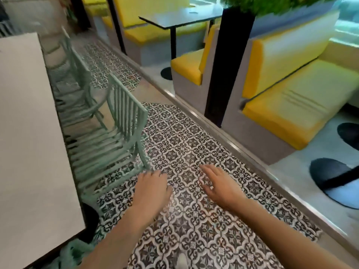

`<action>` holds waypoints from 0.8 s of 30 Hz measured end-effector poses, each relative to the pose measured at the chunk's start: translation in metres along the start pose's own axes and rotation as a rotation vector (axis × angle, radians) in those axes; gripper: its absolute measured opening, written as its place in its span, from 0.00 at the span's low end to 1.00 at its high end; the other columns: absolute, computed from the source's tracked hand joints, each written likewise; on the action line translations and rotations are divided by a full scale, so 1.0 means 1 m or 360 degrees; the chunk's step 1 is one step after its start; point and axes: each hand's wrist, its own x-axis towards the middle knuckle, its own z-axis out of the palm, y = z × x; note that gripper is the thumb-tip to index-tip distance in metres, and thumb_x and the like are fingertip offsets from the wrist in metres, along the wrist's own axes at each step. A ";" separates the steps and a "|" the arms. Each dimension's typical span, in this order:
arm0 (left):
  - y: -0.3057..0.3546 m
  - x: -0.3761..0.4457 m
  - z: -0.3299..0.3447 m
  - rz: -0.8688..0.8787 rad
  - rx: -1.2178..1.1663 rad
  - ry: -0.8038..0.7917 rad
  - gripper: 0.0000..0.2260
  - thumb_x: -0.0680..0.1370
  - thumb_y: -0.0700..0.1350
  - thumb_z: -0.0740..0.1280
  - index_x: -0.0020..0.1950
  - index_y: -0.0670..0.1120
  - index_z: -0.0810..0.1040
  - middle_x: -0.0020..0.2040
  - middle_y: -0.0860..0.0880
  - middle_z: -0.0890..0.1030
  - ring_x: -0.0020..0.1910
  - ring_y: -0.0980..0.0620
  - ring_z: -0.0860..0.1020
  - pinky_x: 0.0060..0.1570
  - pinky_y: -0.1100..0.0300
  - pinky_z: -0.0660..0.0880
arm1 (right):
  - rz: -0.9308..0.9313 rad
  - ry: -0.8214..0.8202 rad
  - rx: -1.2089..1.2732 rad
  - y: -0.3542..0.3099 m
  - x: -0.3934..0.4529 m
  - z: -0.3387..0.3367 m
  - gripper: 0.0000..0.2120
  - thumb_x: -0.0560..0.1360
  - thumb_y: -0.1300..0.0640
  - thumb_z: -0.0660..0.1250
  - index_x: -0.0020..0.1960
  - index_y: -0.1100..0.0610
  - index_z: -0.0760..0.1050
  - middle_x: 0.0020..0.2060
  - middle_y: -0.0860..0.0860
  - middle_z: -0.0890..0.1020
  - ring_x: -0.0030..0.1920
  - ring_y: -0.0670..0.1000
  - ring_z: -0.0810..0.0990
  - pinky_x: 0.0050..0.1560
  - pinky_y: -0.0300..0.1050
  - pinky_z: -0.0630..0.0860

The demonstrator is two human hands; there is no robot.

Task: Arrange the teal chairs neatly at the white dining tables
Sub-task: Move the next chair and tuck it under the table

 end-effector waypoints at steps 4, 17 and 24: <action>-0.018 0.096 -0.037 -0.0056 0.0024 0.0074 0.14 0.80 0.54 0.59 0.62 0.51 0.74 0.60 0.53 0.76 0.61 0.52 0.73 0.69 0.51 0.65 | -0.0044 0.0105 0.0032 0.017 0.090 -0.044 0.29 0.80 0.45 0.58 0.77 0.45 0.51 0.75 0.44 0.58 0.75 0.47 0.57 0.71 0.42 0.49; -0.108 0.392 -0.075 -0.0690 0.0027 0.0142 0.18 0.77 0.57 0.59 0.61 0.50 0.76 0.53 0.51 0.79 0.52 0.49 0.77 0.52 0.51 0.77 | -0.0653 -0.0029 -0.0045 0.079 0.443 -0.110 0.28 0.80 0.47 0.58 0.77 0.49 0.54 0.75 0.46 0.60 0.75 0.47 0.57 0.71 0.39 0.47; -0.190 0.473 -0.102 -0.1092 0.0029 0.0179 0.19 0.78 0.58 0.59 0.63 0.49 0.74 0.57 0.48 0.79 0.56 0.47 0.76 0.55 0.52 0.74 | -0.1171 -0.0179 -0.0110 0.020 0.624 -0.124 0.28 0.80 0.48 0.58 0.78 0.49 0.53 0.76 0.46 0.59 0.75 0.48 0.56 0.70 0.40 0.44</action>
